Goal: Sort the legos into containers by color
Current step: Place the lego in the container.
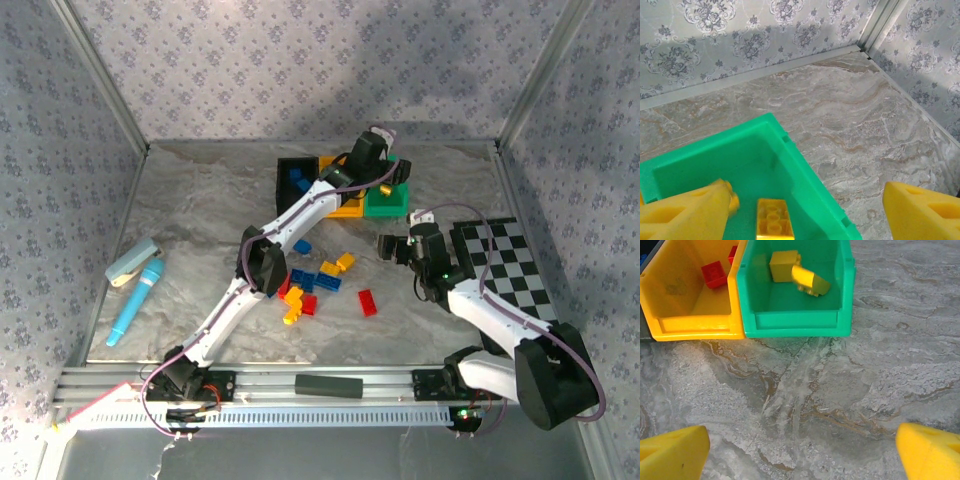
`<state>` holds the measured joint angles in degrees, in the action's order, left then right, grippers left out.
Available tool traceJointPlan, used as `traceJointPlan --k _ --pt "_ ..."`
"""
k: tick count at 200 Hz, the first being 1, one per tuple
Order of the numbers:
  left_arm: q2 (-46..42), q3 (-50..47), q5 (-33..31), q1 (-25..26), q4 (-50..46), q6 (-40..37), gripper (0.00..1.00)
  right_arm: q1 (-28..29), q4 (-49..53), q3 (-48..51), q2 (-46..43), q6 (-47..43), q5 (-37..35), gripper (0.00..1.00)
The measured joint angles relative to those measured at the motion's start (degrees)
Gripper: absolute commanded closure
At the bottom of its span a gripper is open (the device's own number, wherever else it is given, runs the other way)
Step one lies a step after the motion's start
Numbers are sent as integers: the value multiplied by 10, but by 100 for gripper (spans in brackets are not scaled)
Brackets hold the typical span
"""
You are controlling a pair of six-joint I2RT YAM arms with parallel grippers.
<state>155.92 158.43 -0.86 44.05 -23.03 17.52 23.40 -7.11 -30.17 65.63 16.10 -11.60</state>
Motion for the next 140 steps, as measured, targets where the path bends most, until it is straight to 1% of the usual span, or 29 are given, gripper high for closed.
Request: traceJointPlan --k 23,45,65,88,109,124,140 --pt "-9 -10 0 -1 -24 -10 19 3 -6 0 5 0 20 4" --pt "-60 -88 0 -5 -41 -11 19 13 -16 -3 32 -3 54 5" --pt "-146 -221 0 -12 -33 0 19 36 -17 -13 67 -5 78 6" --pt "-287 -443 7 -31 34 24 19 75 -22 -22 89 2 96 8" --pt "-398 -612 15 -62 104 52 19 115 -23 -37 106 6 97 8" --pt "-453 -701 23 -87 149 72 19 138 -22 -59 132 6 97 8" --pt "-488 -770 29 -112 180 86 19 143 -22 -80 159 6 99 9"
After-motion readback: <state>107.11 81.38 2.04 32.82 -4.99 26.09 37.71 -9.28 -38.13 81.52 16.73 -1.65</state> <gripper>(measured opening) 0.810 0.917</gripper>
